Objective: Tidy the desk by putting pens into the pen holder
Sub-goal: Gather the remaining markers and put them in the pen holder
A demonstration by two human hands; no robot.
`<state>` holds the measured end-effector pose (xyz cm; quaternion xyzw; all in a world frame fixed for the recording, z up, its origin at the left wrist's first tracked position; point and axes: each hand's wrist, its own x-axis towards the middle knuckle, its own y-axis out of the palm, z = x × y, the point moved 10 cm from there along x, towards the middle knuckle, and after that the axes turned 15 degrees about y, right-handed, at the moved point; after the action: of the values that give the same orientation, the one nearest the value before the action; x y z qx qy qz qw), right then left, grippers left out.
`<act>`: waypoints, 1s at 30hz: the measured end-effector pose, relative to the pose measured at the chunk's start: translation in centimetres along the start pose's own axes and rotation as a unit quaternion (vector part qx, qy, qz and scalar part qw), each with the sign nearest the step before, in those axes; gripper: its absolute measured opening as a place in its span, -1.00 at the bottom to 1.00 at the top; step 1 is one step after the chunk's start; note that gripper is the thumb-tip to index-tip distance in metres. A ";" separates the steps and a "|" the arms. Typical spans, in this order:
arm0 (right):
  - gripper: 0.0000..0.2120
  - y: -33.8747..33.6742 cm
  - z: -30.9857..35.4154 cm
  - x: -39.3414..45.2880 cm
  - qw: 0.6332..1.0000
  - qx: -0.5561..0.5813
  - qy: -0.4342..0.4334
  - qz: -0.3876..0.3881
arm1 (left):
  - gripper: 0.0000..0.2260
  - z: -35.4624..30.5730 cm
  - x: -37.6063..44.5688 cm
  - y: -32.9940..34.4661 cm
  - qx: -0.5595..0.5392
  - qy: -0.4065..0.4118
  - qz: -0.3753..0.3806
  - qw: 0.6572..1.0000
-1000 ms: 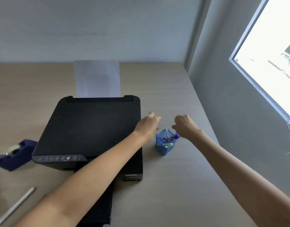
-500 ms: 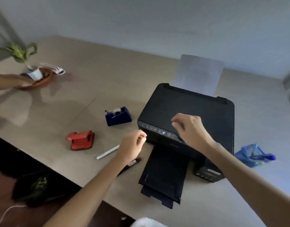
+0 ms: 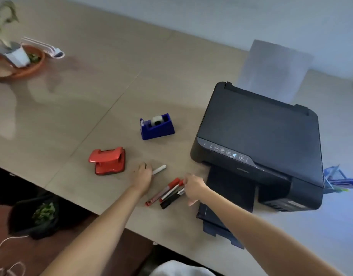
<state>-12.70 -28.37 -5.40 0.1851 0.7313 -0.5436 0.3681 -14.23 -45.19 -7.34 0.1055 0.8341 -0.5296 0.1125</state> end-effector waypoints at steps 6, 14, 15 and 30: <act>-0.65 2.4 0.2 2.8 0.974 0.200 0.080 0.067 | -0.92 -1.6 -1.9 0.6 -0.050 0.065 0.000 0.997; -0.62 1.9 -2.8 3.0 0.803 0.536 0.257 0.037 | -0.75 -3.2 -4.2 3.1 0.044 0.102 0.051 0.992; -0.61 1.4 -2.8 3.0 0.815 0.519 0.256 0.023 | -0.78 -3.1 -4.2 2.6 0.079 0.105 0.042 0.990; -0.43 1.1 -0.6 2.6 0.867 0.440 0.230 -0.044 | -0.80 2.7 -5.5 0.4 -0.368 -0.051 -0.034 0.928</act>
<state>-13.88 -27.73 -7.92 0.4155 0.4876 -0.7665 0.0457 -8.69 -47.75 -7.19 0.0012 0.9667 -0.1933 0.1680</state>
